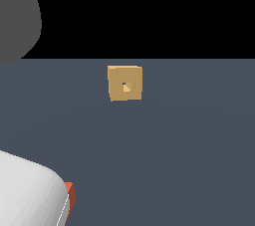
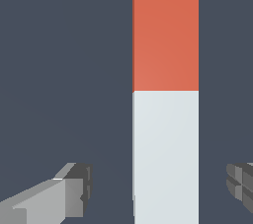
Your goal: Insert the peg into the horizontal hole in a box.
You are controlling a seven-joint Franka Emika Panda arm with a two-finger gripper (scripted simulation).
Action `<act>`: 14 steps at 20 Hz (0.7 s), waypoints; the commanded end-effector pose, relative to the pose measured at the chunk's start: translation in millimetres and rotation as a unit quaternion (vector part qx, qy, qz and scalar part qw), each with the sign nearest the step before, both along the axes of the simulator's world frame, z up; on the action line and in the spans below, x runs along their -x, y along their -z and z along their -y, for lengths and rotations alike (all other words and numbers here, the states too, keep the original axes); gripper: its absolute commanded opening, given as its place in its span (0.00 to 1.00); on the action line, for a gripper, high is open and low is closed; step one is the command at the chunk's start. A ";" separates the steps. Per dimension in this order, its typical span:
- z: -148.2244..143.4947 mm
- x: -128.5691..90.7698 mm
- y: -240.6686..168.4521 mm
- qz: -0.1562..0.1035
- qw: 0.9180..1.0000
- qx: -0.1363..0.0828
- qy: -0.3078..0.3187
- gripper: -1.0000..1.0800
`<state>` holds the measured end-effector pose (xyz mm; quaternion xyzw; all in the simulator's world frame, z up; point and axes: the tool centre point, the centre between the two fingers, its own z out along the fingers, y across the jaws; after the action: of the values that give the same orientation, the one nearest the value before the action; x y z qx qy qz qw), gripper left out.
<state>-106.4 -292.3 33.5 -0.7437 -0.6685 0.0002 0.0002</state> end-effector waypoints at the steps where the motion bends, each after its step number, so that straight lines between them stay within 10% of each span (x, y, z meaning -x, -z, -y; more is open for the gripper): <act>1: -0.1 0.0 10.1 0.000 1.000 0.000 0.000 0.96; 6: 0.2 -1.0 16.7 0.000 1.000 0.000 0.000 0.96; 7: 0.2 -1.0 16.7 0.000 1.000 0.000 0.000 0.00; 14: 0.2 -1.0 16.7 0.000 1.000 0.000 0.000 0.00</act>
<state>-105.3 -292.3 17.1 -0.7435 -0.6687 -0.0002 0.0000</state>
